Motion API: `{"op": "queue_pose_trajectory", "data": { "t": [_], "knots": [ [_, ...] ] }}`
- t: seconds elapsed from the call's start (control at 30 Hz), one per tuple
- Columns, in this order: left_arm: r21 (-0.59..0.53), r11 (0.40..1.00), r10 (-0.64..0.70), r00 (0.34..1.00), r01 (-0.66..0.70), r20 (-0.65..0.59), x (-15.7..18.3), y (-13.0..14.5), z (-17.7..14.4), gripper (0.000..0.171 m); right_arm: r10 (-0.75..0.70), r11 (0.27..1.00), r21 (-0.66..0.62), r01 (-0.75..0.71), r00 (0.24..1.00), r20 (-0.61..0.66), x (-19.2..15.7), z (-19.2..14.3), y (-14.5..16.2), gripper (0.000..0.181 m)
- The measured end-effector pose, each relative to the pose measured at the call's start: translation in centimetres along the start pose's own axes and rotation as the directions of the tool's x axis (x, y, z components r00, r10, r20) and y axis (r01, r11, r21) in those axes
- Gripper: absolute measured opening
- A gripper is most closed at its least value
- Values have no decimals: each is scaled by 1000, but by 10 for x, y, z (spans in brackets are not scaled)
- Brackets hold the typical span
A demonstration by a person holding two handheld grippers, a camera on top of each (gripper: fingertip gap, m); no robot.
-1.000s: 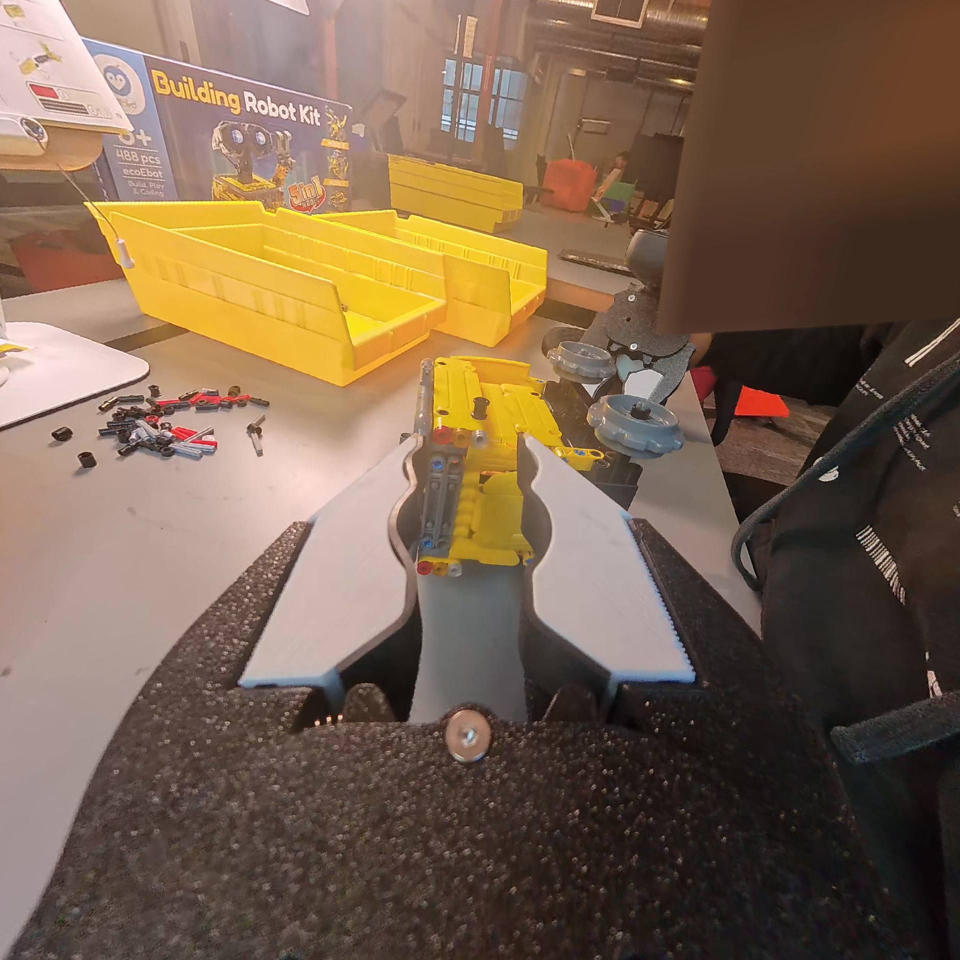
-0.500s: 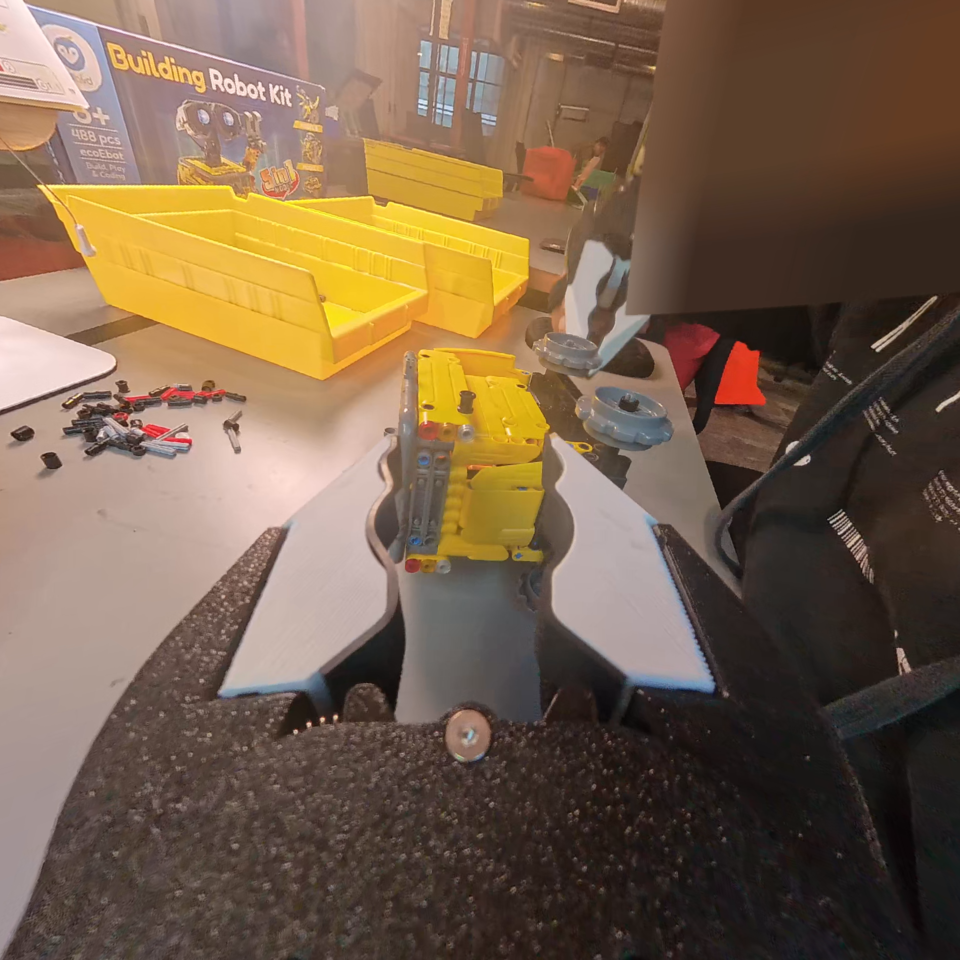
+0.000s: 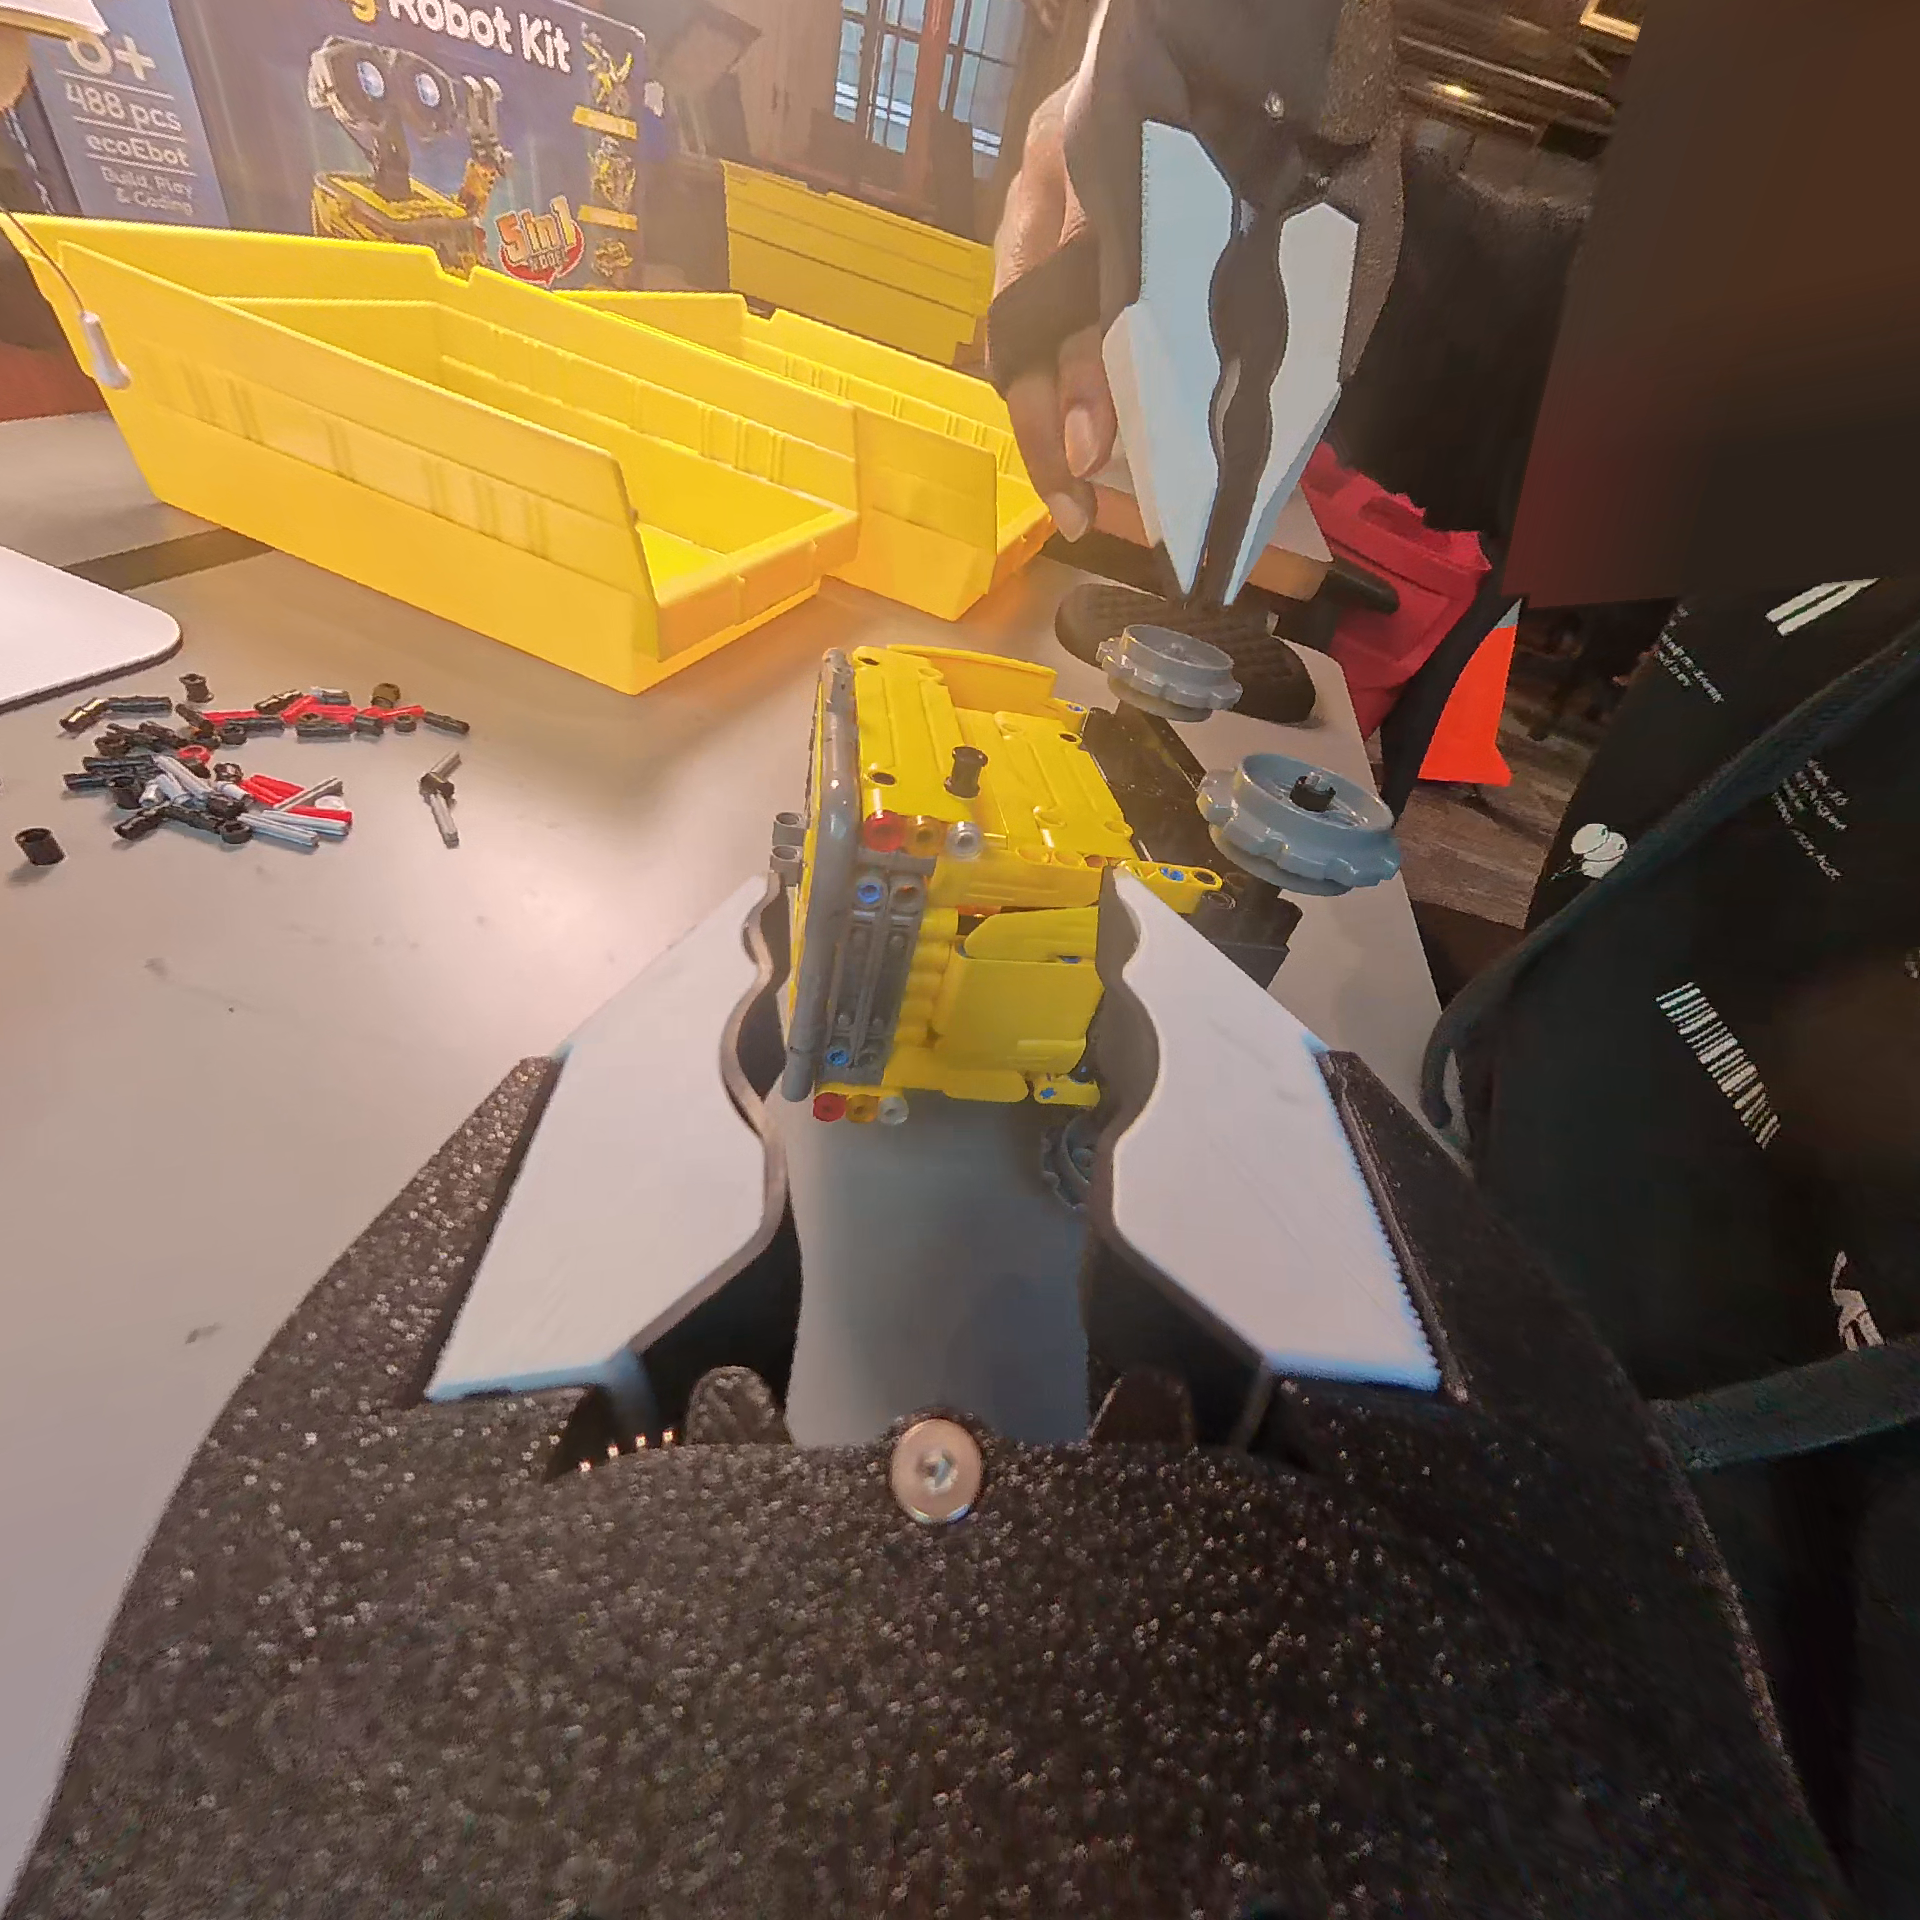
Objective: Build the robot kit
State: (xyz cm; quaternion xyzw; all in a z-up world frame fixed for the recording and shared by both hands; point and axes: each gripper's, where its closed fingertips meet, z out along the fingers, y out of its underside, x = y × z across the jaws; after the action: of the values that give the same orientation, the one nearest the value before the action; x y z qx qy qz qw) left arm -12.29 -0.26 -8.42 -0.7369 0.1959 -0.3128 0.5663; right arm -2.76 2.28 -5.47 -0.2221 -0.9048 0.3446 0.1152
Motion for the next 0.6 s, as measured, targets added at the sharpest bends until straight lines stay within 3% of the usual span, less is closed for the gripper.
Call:
{"op": "queue_pose_trajectory", "data": {
  "t": [0.6],
  "knots": [
    [-45,999,-4,1000,3,-20,-3,6,10,45,-36,995,-87,46,993,112,-4,8,8,6]
  ]
}}
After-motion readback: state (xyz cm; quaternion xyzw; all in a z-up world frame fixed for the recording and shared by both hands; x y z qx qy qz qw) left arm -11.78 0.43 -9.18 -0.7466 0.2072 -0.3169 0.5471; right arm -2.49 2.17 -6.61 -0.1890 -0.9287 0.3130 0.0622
